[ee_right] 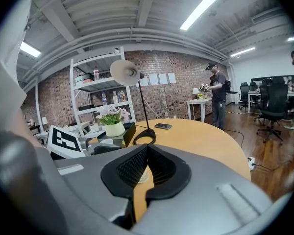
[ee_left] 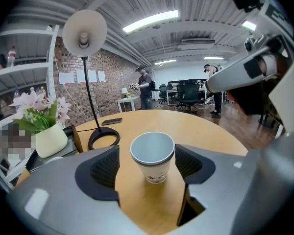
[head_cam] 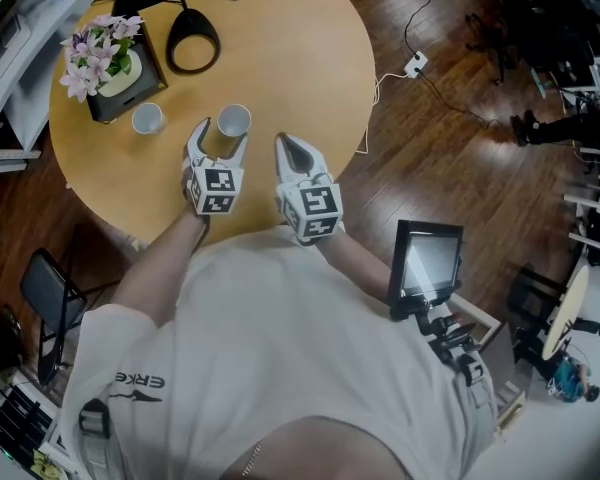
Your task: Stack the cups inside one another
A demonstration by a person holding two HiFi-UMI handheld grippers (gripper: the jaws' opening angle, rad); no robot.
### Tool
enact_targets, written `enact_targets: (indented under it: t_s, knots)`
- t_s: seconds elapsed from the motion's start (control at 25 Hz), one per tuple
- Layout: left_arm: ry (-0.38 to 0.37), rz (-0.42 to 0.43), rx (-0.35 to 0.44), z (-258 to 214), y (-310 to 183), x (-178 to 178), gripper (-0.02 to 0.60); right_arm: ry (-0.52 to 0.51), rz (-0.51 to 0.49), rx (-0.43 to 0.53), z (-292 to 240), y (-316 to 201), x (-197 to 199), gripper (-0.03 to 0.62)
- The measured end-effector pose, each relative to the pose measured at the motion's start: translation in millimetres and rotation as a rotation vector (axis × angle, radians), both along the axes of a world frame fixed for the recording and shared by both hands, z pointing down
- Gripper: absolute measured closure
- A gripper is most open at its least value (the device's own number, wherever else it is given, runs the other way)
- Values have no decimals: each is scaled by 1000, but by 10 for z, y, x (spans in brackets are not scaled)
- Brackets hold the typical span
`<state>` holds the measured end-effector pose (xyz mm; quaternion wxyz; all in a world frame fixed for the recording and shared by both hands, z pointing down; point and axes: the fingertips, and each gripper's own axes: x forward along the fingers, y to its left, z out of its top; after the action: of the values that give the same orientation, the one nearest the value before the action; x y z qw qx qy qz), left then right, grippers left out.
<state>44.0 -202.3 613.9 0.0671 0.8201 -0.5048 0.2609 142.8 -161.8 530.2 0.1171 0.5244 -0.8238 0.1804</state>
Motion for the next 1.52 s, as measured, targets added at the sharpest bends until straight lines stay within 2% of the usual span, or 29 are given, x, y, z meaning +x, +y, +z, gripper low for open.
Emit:
enact_targets:
  t_s: [0.16, 0.36, 0.56, 0.68, 0.8, 1.04, 1.52]
  knots:
    - [6, -78, 48, -171, -8, -190, 235, -26, -67, 34, -65, -96, -158, 580]
    - [19, -190, 113, -417, -15, -514, 303, -56, -167, 62, -127, -214, -438, 580]
    - [49, -294, 169, -692, 86, -839, 404, -59, -230, 86, -257, -192, -693, 580]
    - [66, -319, 191, -777, 150, -1047, 467, -46, -241, 95, -302, -143, -861, 580]
    - [91, -313, 197, -802, 147, -1252, 514, -30, -229, 101, -326, -147, -1056, 580]
    - [134, -245, 195, -850, 24, -1674, 577, 1, -150, 103, -384, -208, -1483, 580]
    - [192, -127, 208, -974, -229, -2492, 580, 57, -15, 123, -452, -337, -2228, 580]
